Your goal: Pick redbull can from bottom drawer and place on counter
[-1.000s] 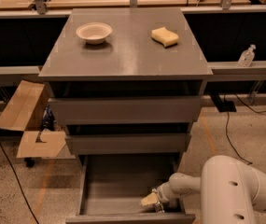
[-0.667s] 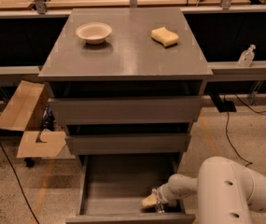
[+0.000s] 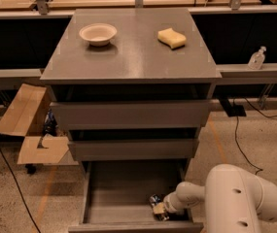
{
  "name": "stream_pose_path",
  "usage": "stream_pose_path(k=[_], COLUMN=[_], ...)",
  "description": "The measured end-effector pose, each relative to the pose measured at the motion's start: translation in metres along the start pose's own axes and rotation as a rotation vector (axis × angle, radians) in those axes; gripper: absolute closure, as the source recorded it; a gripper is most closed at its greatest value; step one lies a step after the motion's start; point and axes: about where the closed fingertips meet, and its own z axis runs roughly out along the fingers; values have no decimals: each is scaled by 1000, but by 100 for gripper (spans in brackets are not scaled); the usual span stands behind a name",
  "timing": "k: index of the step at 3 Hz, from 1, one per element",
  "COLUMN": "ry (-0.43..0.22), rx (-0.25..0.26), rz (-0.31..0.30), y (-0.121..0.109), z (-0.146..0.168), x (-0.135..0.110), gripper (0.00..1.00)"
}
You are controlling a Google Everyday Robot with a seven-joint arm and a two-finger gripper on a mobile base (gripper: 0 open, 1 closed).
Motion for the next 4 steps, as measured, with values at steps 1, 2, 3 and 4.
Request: stream_pose_path(k=[1,2,3,4], ry=[5,30,54,107], rx=[-13,-38,-103,-175], rz=[24,17,-8,-60], y=[-2,4,19,41], z=[2,-5,-28,-67], x=[7,6,-2,-3], gripper=[88,100,100,100])
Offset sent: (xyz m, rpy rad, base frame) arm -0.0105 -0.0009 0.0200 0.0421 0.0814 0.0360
